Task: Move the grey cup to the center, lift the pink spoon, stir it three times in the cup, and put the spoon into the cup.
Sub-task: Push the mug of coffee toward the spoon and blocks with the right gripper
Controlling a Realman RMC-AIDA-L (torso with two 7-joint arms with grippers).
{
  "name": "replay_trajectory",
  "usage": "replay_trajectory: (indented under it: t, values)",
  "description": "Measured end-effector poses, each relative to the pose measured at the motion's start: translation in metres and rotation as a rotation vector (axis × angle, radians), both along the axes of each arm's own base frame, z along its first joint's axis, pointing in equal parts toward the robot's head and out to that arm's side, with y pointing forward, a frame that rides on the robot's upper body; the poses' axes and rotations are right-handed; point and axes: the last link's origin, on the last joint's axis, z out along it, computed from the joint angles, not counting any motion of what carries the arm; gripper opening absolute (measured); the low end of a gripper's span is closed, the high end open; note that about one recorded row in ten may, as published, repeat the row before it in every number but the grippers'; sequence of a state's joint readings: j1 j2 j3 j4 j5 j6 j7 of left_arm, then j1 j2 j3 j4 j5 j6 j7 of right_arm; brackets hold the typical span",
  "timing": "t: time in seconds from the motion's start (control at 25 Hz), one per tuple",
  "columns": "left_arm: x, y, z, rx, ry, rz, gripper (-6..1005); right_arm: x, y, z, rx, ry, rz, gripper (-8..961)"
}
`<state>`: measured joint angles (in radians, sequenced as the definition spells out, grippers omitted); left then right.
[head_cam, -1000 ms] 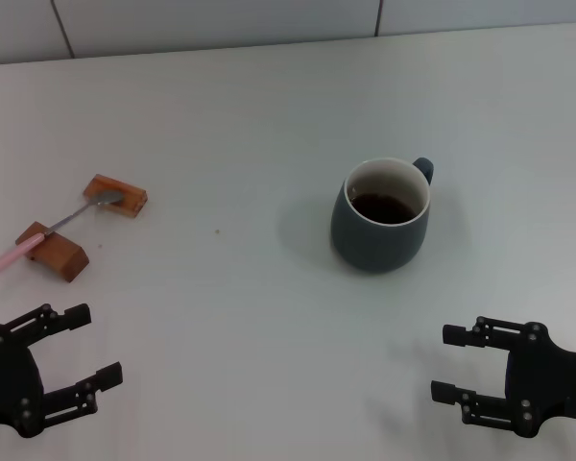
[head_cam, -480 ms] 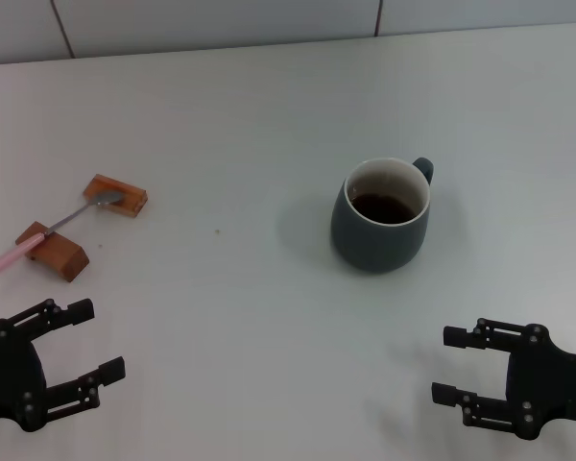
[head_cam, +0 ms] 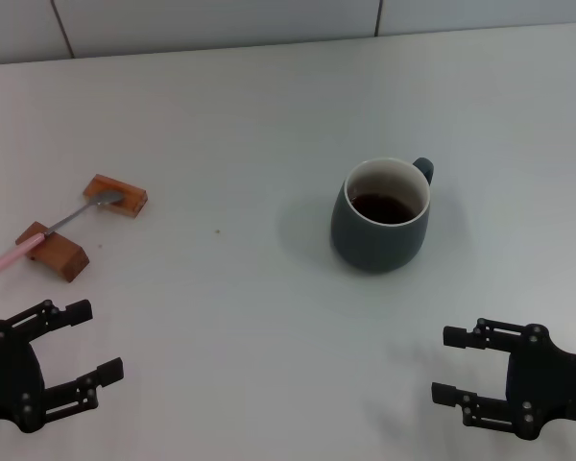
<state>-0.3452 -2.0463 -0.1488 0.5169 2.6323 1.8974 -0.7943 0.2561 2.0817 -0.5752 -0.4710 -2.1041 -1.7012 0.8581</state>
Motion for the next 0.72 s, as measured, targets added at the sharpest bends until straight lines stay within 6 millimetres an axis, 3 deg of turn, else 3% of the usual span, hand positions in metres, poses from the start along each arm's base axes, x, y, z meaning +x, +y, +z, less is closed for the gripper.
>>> replay_trajectory:
  t: [0.72]
  values:
    - [0.0002,-0.0002,0.0007,0.003,-0.001,-0.005,814,0.0022,-0.0004,0.0052,0.045,0.020,-0.022,703]
